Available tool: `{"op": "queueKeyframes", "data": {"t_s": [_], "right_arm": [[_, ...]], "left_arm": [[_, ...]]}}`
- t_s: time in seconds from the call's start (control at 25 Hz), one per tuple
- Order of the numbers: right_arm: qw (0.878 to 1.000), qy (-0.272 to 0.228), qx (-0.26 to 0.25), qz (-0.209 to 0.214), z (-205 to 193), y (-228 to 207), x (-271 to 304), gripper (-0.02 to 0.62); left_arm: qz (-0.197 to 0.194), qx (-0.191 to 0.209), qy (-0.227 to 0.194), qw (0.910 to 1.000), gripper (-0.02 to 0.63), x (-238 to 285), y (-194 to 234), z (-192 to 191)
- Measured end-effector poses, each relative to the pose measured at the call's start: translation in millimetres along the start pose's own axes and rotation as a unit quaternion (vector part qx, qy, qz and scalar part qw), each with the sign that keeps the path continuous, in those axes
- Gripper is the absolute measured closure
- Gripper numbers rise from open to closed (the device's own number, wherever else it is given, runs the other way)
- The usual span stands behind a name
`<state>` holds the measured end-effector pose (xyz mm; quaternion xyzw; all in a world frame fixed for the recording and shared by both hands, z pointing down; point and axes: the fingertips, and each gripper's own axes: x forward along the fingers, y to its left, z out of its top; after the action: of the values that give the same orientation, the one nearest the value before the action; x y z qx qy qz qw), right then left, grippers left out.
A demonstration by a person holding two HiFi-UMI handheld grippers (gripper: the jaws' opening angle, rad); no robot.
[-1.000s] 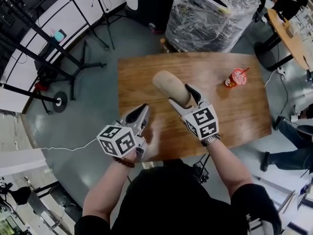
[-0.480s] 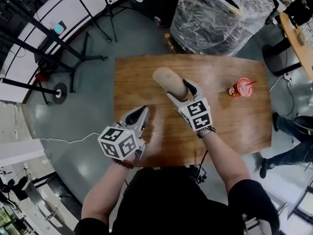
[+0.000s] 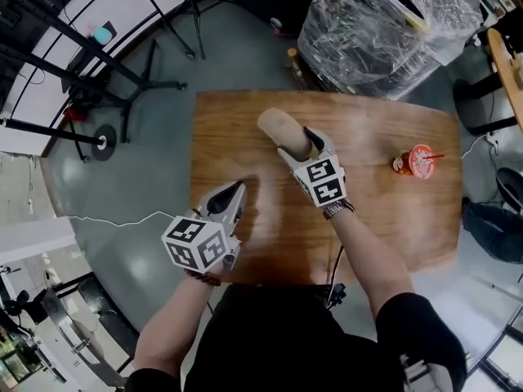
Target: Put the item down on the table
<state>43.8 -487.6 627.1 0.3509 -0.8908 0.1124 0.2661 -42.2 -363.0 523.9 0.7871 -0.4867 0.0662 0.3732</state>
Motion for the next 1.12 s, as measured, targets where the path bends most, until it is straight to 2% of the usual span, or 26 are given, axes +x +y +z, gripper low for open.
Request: {"op": "queueKeyframes", "data": {"t_s": [0.72,1.12], "right_arm": [[0.999,0.038,-0.01,0.02,-28.1,7.3,27.1,0.266],[0.999,0.036,-0.017,0.013,-24.8,9.5,19.9,0.239]], "left_arm": [[0.021,-0.008,0.008,0.9997,0.597,1.5,9.8,-6.4],[0.02,-0.001,-0.005,0.9998,0.597,-6.2,3.8,-2.6]]}}
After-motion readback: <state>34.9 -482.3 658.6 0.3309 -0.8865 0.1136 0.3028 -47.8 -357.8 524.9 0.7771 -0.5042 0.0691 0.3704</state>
